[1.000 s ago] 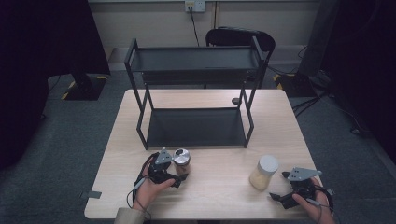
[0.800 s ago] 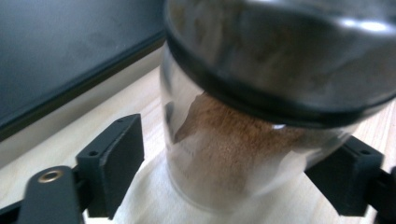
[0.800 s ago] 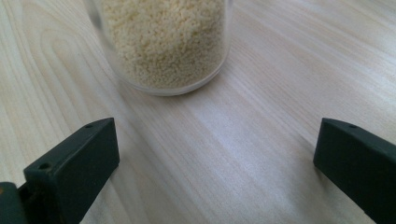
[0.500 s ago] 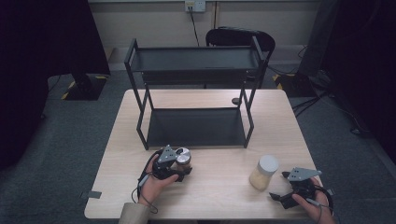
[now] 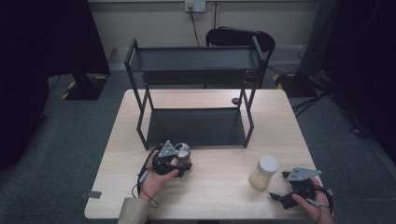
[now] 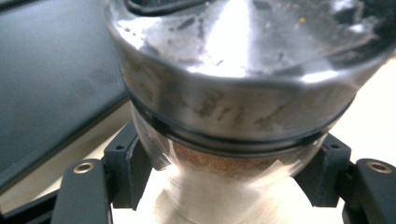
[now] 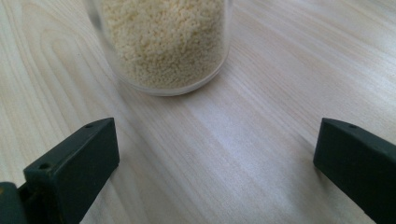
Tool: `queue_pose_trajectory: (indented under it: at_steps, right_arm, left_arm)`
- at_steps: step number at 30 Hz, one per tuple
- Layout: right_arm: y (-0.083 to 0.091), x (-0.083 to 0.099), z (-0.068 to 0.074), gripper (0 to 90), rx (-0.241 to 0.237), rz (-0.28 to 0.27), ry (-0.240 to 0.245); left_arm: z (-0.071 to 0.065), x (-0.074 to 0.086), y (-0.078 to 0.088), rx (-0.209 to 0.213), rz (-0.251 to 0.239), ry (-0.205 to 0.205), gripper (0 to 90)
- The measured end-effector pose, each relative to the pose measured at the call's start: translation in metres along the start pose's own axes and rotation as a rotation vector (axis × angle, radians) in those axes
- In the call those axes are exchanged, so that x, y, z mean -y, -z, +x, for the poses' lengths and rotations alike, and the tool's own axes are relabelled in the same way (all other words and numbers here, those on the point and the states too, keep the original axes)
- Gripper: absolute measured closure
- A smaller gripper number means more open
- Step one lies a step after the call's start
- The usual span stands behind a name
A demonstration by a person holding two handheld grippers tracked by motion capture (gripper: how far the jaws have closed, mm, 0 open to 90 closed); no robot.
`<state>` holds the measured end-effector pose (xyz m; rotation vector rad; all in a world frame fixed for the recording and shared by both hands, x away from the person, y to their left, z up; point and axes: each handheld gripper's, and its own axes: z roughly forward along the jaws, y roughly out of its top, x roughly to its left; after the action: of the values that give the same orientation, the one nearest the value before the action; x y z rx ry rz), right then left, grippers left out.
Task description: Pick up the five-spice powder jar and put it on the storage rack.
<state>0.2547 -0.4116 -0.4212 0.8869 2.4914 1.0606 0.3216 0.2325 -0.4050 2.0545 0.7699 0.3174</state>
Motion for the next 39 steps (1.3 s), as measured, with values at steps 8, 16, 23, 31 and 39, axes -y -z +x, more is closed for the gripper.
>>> queue_pose_trajectory:
  at_steps: [8,16,23,31,39]
  right_arm:
    - [0.0,0.0,0.0,0.0,0.0,0.0,0.0]
    - [0.0,0.0,0.0,0.0,0.0,0.0,0.0]
    - [0.0,0.0,0.0,0.0,0.0,0.0,0.0]
    - [0.0,0.0,0.0,0.0,0.0,0.0,0.0]
    - [0.0,0.0,0.0,0.0,0.0,0.0,0.0]
  left_arm:
    - [0.004,-0.016,0.005,-0.01,0.005,-0.004,30.0]
    - [0.012,-0.038,0.014,0.0,-0.027,0.003,30.0]
    - [0.019,-0.054,0.022,0.009,-0.045,0.015,30.0]
    - [0.025,-0.072,0.031,-0.001,-0.034,0.01,30.0]
    - [0.029,-0.086,0.037,-0.017,-0.043,0.008,30.0]
